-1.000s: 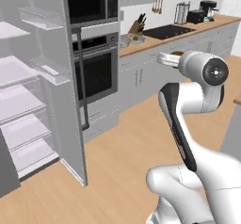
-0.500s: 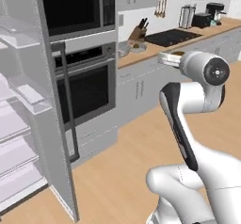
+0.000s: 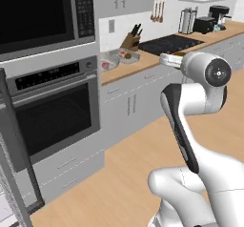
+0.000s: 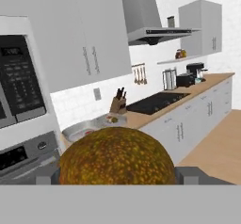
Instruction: Place one avocado and one steak in each tupperware on the nearby counter, to pack two identical lunches.
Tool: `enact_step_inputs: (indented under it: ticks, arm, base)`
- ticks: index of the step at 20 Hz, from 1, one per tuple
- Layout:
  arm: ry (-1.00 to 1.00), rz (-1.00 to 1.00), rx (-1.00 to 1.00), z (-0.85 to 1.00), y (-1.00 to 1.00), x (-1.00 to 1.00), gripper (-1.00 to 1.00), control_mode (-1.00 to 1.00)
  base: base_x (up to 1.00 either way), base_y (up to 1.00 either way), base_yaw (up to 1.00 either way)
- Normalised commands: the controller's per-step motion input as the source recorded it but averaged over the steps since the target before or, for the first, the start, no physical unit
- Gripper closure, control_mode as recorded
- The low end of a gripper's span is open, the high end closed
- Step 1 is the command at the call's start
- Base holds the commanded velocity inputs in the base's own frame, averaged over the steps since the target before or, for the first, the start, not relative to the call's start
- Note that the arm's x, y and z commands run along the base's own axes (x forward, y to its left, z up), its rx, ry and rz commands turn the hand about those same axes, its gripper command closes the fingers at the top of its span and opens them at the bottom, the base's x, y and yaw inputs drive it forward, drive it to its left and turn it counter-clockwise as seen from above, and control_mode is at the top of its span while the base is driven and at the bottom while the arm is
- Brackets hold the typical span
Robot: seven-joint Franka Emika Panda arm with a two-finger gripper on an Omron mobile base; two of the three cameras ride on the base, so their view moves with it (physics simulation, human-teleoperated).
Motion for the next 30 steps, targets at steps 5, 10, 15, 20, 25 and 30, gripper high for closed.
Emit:
enact_step_inputs:
  ticks: [5,10,15,20,25,30]
  arm:
    - [0.0,0.0,0.0,0.0,0.0,0.0,1.0,1.0]
    - [0.0,0.0,0.0,0.0,0.0,0.0,1.0,1.0]
    - [0.0,0.0,0.0,0.0,0.0,0.0,1.0,1.0]
    - [0.0,0.0,0.0,0.0,0.0,0.0,1.0,1.0]
    - [0.0,0.0,0.0,0.0,0.0,0.0,1.0,1.0]
    - [0.4,0.23,0.01,-0.16,-0.01,0.8,1.0,-1.0]
  base:
    - [1.0,-0.87,0.0]
    - [1.0,-0.48,0.09]
    - [1.0,-0.05,0.08]
    - [1.0,-0.03,0.21]
    - [1.0,0.0,0.28]
    - [0.2,0.0,0.06]
